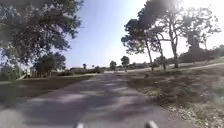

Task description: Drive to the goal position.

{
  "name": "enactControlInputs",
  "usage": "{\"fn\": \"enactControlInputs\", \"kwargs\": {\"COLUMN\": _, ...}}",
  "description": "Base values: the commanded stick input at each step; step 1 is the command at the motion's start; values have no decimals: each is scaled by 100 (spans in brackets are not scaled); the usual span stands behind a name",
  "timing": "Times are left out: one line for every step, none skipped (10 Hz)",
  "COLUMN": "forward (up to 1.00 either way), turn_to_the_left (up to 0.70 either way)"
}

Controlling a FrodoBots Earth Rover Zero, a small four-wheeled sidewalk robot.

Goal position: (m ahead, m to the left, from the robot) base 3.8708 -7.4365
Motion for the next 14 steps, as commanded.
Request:
{"fn": "enactControlInputs", "kwargs": {"forward": 23, "turn_to_the_left": 0}}
{"fn": "enactControlInputs", "kwargs": {"forward": 69, "turn_to_the_left": 0}}
{"fn": "enactControlInputs", "kwargs": {"forward": 70, "turn_to_the_left": 0}}
{"fn": "enactControlInputs", "kwargs": {"forward": 70, "turn_to_the_left": 0}}
{"fn": "enactControlInputs", "kwargs": {"forward": 70, "turn_to_the_left": 0}}
{"fn": "enactControlInputs", "kwargs": {"forward": 70, "turn_to_the_left": 0}}
{"fn": "enactControlInputs", "kwargs": {"forward": 70, "turn_to_the_left": 0}}
{"fn": "enactControlInputs", "kwargs": {"forward": 70, "turn_to_the_left": 0}}
{"fn": "enactControlInputs", "kwargs": {"forward": 70, "turn_to_the_left": 0}}
{"fn": "enactControlInputs", "kwargs": {"forward": 70, "turn_to_the_left": 0}}
{"fn": "enactControlInputs", "kwargs": {"forward": 70, "turn_to_the_left": 0}}
{"fn": "enactControlInputs", "kwargs": {"forward": 70, "turn_to_the_left": 0}}
{"fn": "enactControlInputs", "kwargs": {"forward": 70, "turn_to_the_left": 0}}
{"fn": "enactControlInputs", "kwargs": {"forward": 70, "turn_to_the_left": 0}}
